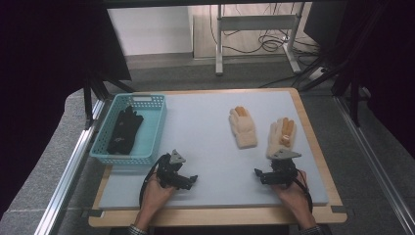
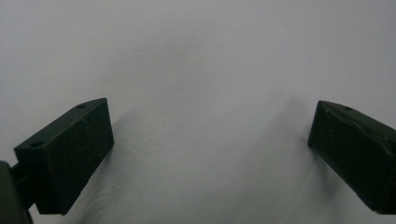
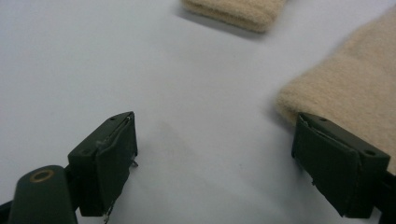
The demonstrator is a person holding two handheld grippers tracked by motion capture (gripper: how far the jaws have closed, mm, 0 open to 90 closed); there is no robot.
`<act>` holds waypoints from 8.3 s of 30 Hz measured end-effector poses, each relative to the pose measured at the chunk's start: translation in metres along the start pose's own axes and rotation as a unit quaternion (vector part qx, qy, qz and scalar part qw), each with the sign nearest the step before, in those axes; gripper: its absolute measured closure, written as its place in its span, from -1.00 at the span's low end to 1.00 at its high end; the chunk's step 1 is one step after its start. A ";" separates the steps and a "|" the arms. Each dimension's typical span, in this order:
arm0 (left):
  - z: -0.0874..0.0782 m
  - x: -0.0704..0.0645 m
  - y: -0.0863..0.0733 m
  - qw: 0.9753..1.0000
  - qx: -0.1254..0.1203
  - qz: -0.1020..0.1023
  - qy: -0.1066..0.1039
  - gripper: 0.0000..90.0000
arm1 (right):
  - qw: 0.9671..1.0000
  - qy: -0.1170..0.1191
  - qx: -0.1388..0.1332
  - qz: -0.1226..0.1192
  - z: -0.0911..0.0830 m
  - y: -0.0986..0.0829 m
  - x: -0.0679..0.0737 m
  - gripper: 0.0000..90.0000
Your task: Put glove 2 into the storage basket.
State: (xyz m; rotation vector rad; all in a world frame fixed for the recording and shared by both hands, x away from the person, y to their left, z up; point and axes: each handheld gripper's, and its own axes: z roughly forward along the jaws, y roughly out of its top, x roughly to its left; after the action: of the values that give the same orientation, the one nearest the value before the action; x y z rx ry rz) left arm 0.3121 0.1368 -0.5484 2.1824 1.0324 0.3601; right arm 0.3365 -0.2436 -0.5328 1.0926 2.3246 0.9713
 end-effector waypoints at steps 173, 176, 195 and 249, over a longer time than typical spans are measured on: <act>0.000 0.001 -0.002 1.000 -0.005 -0.003 0.004 -0.95 | 0.995 -0.065 0.013 0.070 0.005 0.038 -0.111 -0.25; 0.000 0.001 -0.002 1.000 -0.005 -0.003 0.004 -0.95 | 0.994 -0.081 0.026 0.071 0.016 0.035 -0.113 -0.24; 0.000 0.001 -0.002 1.000 -0.005 -0.003 0.004 -0.95 | 0.995 -0.056 -0.010 0.080 -0.011 0.039 -0.101 0.27; 0.000 0.001 -0.002 1.000 -0.005 -0.004 0.003 -0.95 | 0.992 0.120 -0.027 -0.011 0.026 0.081 0.063 0.07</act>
State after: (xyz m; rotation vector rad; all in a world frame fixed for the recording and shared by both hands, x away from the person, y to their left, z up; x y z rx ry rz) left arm 0.3114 0.1384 -0.5495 2.1690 1.0398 0.3689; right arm 0.3544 -0.1462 -0.4949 0.9723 2.4750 1.2082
